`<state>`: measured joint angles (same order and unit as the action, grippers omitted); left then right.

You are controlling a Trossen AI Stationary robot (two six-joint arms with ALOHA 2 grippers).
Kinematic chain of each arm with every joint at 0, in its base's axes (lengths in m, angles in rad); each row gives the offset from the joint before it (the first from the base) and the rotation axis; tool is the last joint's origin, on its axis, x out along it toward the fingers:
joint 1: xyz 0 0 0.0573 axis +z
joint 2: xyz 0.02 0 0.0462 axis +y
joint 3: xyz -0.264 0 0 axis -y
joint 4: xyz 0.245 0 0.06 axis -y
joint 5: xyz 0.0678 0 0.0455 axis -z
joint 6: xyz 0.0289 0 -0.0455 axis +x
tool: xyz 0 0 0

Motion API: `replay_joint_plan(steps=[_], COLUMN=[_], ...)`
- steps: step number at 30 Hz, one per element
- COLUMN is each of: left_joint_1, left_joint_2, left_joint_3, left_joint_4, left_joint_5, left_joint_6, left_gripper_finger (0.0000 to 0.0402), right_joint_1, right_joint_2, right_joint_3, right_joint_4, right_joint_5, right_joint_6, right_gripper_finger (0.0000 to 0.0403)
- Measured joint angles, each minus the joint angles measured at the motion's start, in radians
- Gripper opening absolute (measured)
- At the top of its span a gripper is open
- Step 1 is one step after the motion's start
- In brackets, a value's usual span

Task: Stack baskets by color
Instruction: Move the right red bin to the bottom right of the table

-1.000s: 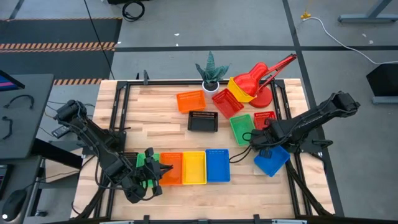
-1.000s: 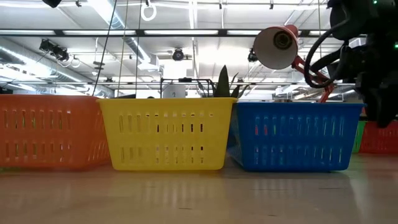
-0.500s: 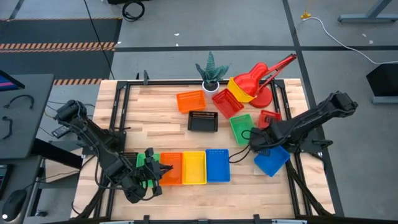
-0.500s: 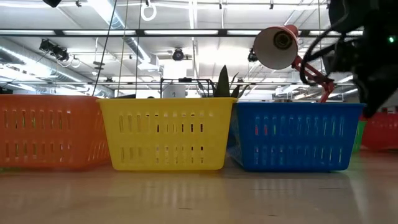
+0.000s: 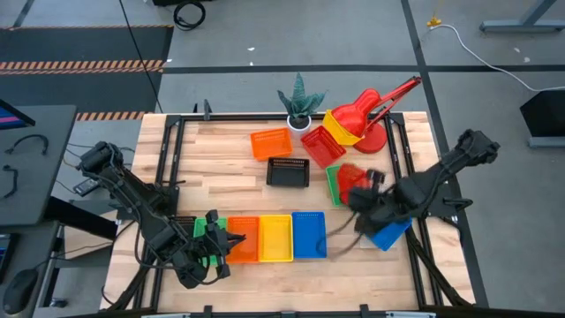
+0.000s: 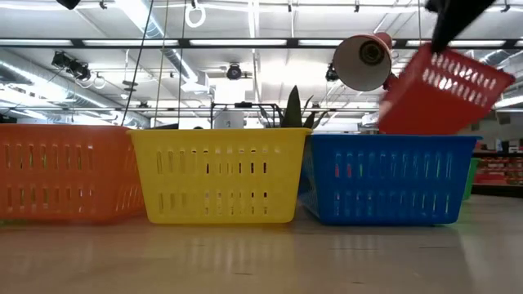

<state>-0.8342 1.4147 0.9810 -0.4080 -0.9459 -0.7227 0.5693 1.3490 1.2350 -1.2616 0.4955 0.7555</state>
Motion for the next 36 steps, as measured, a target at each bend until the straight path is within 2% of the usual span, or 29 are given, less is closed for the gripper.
replay_joint_plan(steps=[3, 8, 10, 16, 22, 29, 32, 36], left_joint_1=[0.0, 0.0, 0.0, 0.0, 0.0, 0.0, 0.0, 0.0], left_joint_2=[0.0, 0.0, 0.0, 0.0, 0.0, 0.0, 0.0, 0.0], left_joint_3=[0.0, 0.0, 0.0, 0.0, 0.0, 0.0, 0.0, 0.0], left_joint_4=[0.0, 0.0, 0.0, 0.0, 0.0, 0.0, 0.001, 0.002], left_joint_5=[0.0, 0.0, 0.0, 0.0, 0.0, 0.0, 0.0, 0.0], left_joint_6=[0.0, 0.0, 0.001, 0.001, 0.002, 0.002, 0.002, 0.002], left_gripper_finger=[0.0012, 0.0019, 0.002, 0.0012, 0.0015, 0.0021, 0.0017, 0.0012], right_joint_1=[0.061, 0.134, 0.157, 0.194, 0.178, 0.13, 0.12, 0.116], right_joint_2=[0.111, 0.315, 0.384, 0.503, 0.54, 0.579, 0.593, 0.59], right_joint_3=[0.081, 0.185, 0.211, 0.257, 0.255, 0.255, 0.254, 0.254], right_joint_4=[0.07, 0.132, 0.123, 0.109, 0.094, 0.118, 0.128, 0.133], right_joint_5=[-0.061, -0.264, -0.314, -0.28, -0.224, -0.234, -0.226, -0.227], right_joint_6=[-0.014, 0.024, 0.058, 0.101, 0.086, 0.026, -0.007, -0.032], right_gripper_finger=[0.0008, 0.0008, 0.0008, 0.0008, 0.0009, 0.0023, 0.0036, 0.0073])
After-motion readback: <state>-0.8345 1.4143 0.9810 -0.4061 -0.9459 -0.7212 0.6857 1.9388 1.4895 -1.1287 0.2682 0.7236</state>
